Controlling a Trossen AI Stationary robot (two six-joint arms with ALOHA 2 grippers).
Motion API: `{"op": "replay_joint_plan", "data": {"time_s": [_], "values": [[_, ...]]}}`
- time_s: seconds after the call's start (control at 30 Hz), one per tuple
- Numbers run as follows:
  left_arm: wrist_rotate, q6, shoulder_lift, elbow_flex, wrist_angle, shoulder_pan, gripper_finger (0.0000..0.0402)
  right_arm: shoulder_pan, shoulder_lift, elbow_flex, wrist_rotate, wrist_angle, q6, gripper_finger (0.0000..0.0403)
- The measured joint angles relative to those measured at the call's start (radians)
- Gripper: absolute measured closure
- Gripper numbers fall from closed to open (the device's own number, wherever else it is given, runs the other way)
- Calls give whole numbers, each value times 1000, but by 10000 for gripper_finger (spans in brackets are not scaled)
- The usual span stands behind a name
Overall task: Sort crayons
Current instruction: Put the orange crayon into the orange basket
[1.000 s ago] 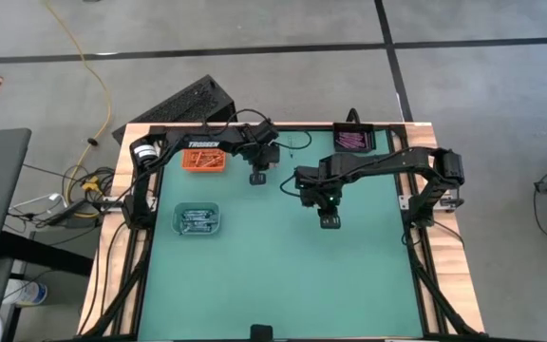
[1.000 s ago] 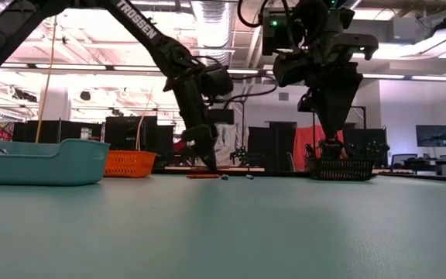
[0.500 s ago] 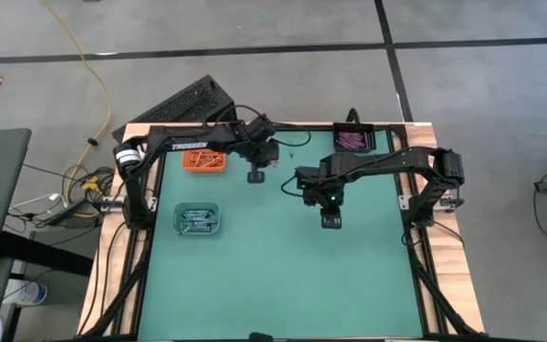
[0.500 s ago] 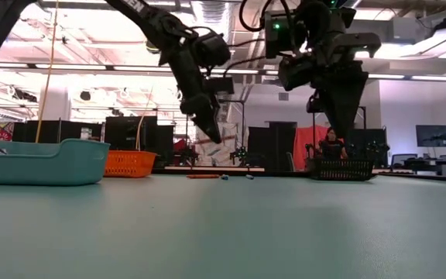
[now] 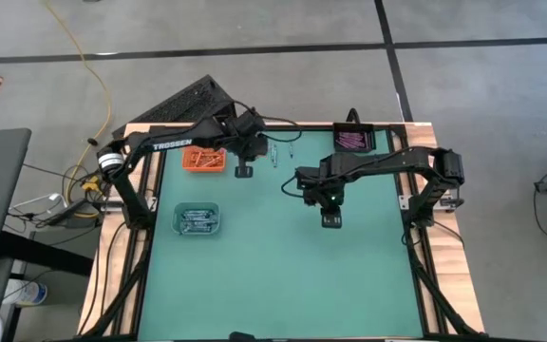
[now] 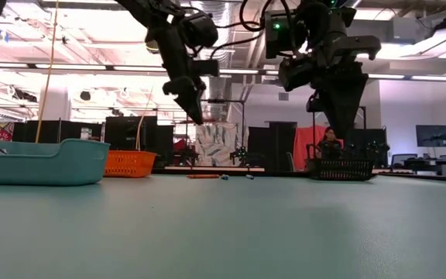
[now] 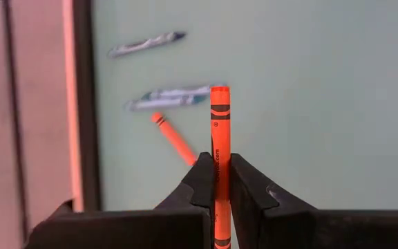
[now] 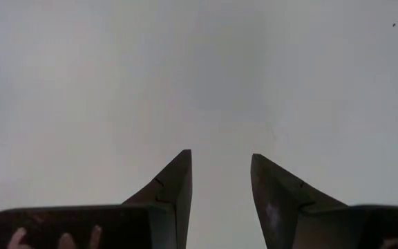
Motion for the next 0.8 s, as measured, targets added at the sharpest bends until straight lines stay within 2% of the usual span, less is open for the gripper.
{"op": "replay_joint_plan", "data": {"time_s": [0.2,0.53,0.8], "values": [[-87,45,-58,0,-107,49,395,0,0,0,17,0,-2,262],[-112,43,-111,0,-380,180,395,1,0,0,26,-7,-53,262],[-79,57,-155,-16,-429,283,395,1,0,0,26,-12,-100,262]]}}
